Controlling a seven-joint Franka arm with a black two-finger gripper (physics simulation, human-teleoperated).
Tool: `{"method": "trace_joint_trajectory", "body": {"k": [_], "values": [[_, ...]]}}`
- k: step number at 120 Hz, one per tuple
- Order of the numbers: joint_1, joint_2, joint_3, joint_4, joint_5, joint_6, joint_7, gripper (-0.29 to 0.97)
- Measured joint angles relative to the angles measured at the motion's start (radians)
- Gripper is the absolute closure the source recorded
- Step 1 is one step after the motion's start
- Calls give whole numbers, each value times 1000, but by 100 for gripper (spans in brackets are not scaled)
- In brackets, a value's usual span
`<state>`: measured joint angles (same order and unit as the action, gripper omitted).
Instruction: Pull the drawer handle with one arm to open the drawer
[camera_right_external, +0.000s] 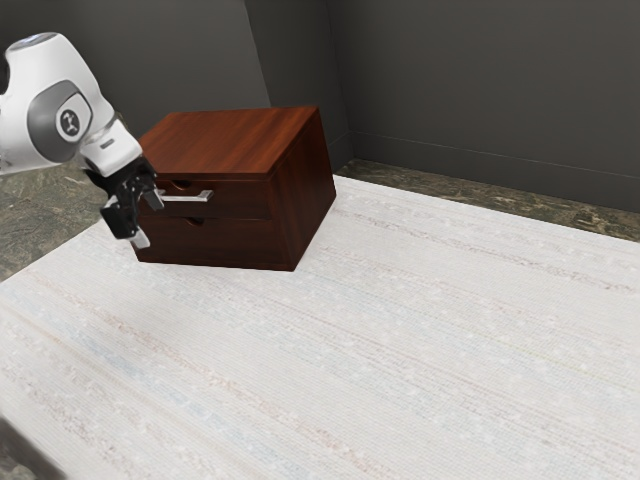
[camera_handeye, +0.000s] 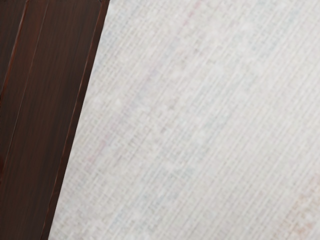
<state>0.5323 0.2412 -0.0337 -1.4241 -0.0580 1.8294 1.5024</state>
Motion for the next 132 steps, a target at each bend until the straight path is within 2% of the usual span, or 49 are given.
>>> {"method": "trace_joint_trajectory", "body": {"k": [80, 132], "values": [[5, 127, -5, 161, -14, 53, 159, 0], [6, 156, -5, 177, -15, 59, 198, 0]]}}
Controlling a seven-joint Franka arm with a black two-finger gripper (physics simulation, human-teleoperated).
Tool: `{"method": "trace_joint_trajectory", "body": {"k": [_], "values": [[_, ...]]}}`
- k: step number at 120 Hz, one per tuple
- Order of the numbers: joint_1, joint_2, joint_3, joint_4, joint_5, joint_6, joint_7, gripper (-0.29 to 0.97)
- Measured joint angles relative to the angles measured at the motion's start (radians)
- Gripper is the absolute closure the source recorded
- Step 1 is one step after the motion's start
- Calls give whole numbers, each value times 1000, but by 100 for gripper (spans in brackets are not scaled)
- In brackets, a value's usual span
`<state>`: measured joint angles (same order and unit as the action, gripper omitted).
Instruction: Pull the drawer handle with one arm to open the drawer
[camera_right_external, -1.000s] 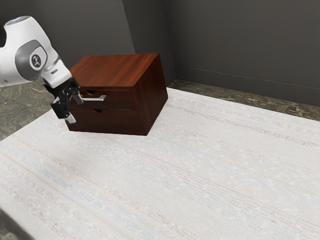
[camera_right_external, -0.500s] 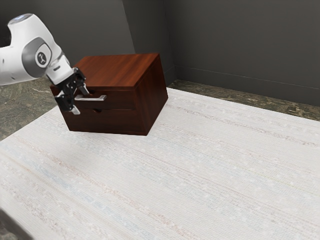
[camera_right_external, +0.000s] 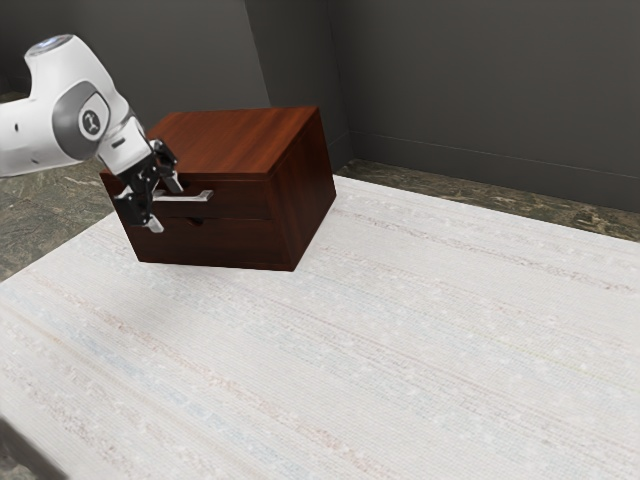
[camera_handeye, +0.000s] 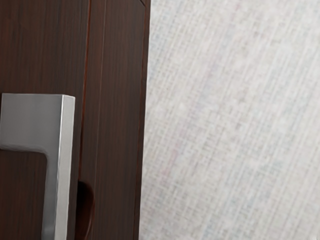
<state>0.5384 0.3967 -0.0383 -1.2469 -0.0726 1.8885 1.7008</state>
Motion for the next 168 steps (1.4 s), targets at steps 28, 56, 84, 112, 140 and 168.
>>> {"method": "trace_joint_trajectory", "body": {"k": [28, 56, 84, 112, 140, 168], "values": [[0, 14, 0, 7, 0, 5, 12, 0], [0, 16, 0, 7, -2, 7, 20, 11], [-2, 11, 3, 5, -5, -3, 18, 22], [-2, -30, 10, -42, -8, -18, 15, 26], [3, -104, 13, -149, -13, -27, 15, 23], [3, -187, 16, -254, -15, -23, 15, 24]]}}
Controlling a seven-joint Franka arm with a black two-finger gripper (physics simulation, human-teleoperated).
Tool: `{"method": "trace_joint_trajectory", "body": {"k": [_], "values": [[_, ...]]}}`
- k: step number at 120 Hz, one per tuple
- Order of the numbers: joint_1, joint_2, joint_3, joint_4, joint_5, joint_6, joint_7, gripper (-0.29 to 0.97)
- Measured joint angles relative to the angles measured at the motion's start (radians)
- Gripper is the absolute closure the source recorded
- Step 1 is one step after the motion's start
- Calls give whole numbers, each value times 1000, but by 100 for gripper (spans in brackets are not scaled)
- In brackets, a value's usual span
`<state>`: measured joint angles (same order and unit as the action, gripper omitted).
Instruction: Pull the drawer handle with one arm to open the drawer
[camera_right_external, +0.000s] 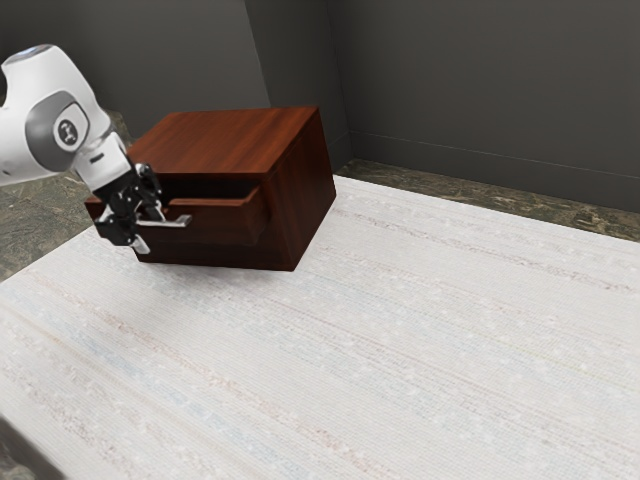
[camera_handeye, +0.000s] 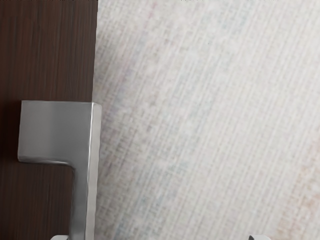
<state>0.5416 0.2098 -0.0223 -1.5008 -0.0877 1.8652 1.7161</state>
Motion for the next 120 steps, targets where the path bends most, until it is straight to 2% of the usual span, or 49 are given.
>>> {"method": "trace_joint_trajectory", "body": {"k": [32, 53, 67, 77, 102, 120], "values": [[2, -95, 1, -115, -2, 5, 2, 25], [11, -171, 0, -225, -5, 23, 4, 17], [18, -249, 1, -301, -9, 37, 4, 25], [20, -292, 1, -339, -10, 45, 4, 24], [9, -392, 5, -352, -18, 53, 2, 20], [9, -453, 8, -349, -36, 30, -9, 10]]}}
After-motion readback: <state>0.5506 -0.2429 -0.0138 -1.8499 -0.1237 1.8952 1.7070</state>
